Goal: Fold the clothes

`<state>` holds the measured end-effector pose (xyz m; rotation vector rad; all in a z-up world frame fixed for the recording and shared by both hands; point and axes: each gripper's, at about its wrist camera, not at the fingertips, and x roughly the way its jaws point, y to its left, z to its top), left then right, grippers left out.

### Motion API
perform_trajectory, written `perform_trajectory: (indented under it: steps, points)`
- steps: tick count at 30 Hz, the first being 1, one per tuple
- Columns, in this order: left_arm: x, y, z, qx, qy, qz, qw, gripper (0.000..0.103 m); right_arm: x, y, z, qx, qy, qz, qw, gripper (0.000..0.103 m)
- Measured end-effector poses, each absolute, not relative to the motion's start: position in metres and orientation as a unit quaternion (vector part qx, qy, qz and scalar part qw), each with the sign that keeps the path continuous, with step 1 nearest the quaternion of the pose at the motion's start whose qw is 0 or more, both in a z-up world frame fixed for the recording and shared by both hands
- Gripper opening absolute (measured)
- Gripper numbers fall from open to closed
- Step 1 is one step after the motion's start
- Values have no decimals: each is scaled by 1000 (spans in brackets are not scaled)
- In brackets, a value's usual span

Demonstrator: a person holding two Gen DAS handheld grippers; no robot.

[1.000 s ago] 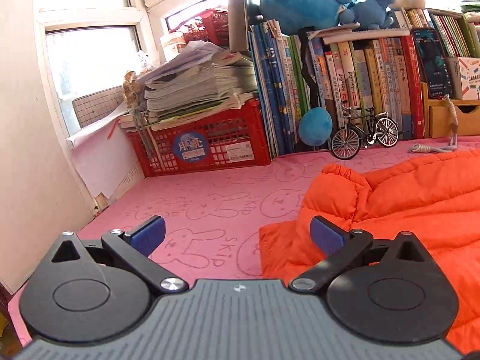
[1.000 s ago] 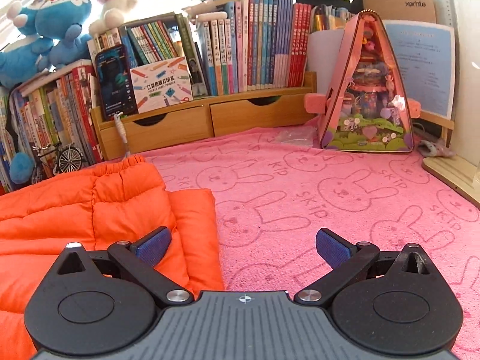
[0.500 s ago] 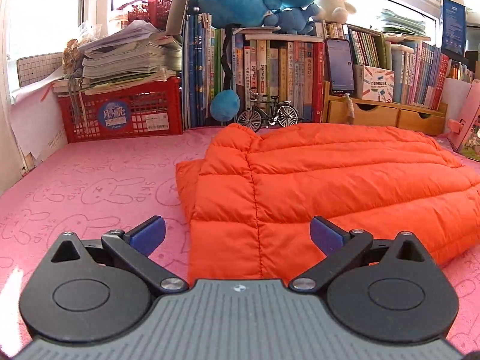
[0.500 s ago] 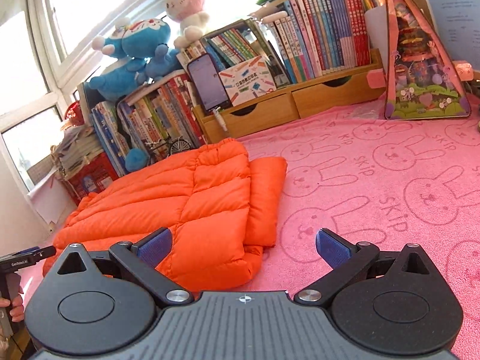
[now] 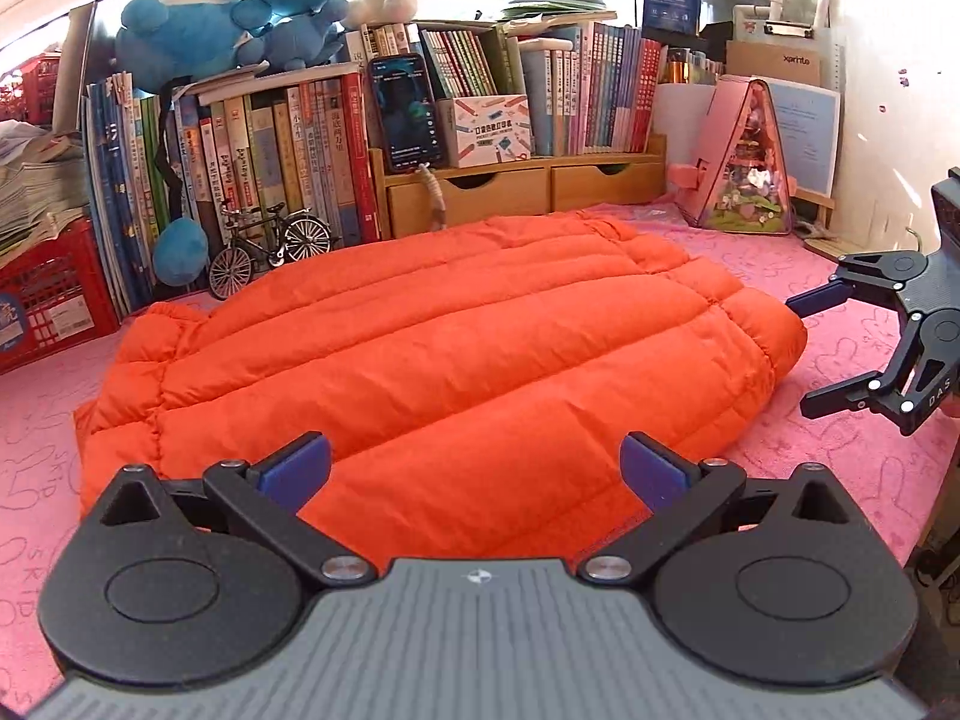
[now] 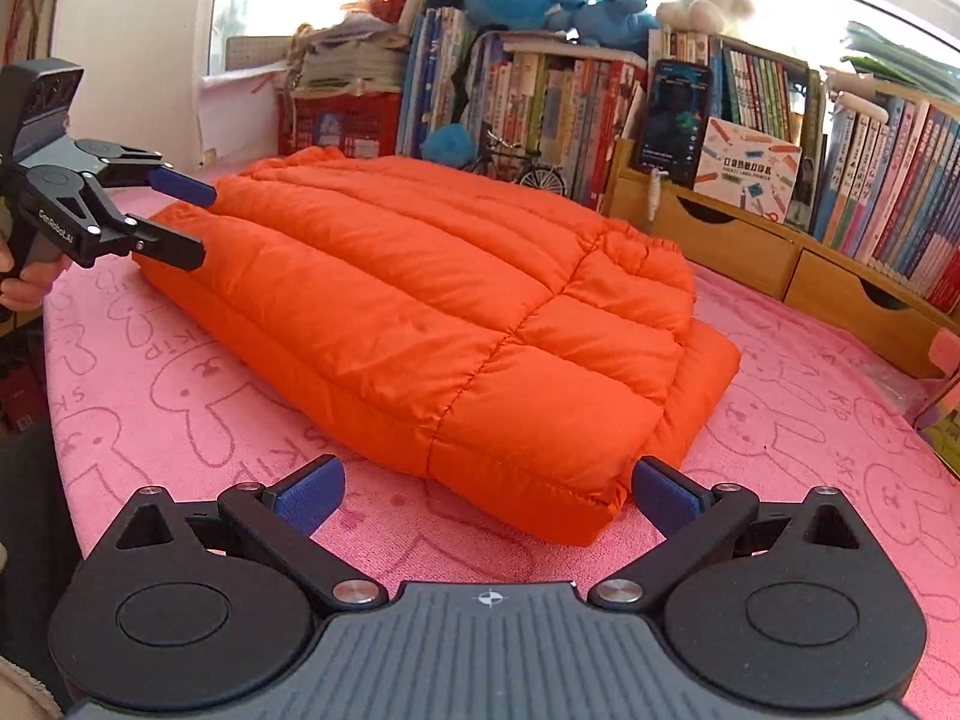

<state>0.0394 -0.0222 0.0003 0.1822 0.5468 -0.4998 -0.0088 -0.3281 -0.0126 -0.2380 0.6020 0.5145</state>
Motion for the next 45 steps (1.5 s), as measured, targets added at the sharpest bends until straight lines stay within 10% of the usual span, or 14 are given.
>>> perform_trajectory:
  steps: [11,20,24,37,39,42,45]
  points:
    - [49,-40,-21,161,275,-212,924,103,13,-363,-12,44,308,438,843,76]
    - [55,-34,-12,132,299,-231,917,103,13,-332,-18,-63,247,493,832,79]
    - [50,-48,-10,164,296,-266,903,103,22,-307,-21,-84,242,506,824,103]
    - [63,-61,-22,246,303,-319,864,103,26,-301,-28,2,270,469,841,103]
    - [62,-59,-26,252,301,-321,862,103,32,-307,-25,32,276,478,833,89]
    - [62,-54,-31,259,298,-320,861,103,36,-299,-25,-27,310,452,836,28]
    - [62,-50,-34,256,299,-321,861,103,26,-296,-20,-83,307,477,820,28]
